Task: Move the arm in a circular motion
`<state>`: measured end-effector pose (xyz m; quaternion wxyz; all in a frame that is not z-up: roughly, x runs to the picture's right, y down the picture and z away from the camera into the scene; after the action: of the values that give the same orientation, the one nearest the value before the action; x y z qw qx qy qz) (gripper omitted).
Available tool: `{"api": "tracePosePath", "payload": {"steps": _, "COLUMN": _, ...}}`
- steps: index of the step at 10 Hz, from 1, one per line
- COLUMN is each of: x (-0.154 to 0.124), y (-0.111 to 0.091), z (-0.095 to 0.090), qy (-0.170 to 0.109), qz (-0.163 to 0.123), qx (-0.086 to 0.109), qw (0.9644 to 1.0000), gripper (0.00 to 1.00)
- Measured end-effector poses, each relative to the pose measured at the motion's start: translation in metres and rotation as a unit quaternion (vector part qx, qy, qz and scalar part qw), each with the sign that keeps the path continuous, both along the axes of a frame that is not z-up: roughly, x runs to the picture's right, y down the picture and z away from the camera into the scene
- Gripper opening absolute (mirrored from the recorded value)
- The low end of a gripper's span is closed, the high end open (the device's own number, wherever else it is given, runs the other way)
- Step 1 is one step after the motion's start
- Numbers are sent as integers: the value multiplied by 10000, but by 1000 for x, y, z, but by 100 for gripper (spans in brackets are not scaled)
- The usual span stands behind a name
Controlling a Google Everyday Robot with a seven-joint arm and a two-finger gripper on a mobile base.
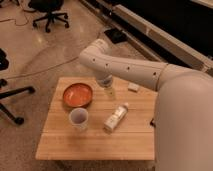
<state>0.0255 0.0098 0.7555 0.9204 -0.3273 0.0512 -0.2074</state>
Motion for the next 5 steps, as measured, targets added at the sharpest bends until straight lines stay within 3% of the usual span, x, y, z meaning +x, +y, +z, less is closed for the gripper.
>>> {"api": "tracePosePath", "payload": {"steps": 3, "x": -8, "y": -21, "z": 15, "qy": -19, "qz": 150, "qx": 33, "qw": 9999, "gripper": 65}}
{"api": "tracePosePath", "payload": {"steps": 5, "x": 5, "y": -34, "z": 26, "qy": 30, "qz": 305, "qx": 39, "qw": 9995, "gripper": 65}}
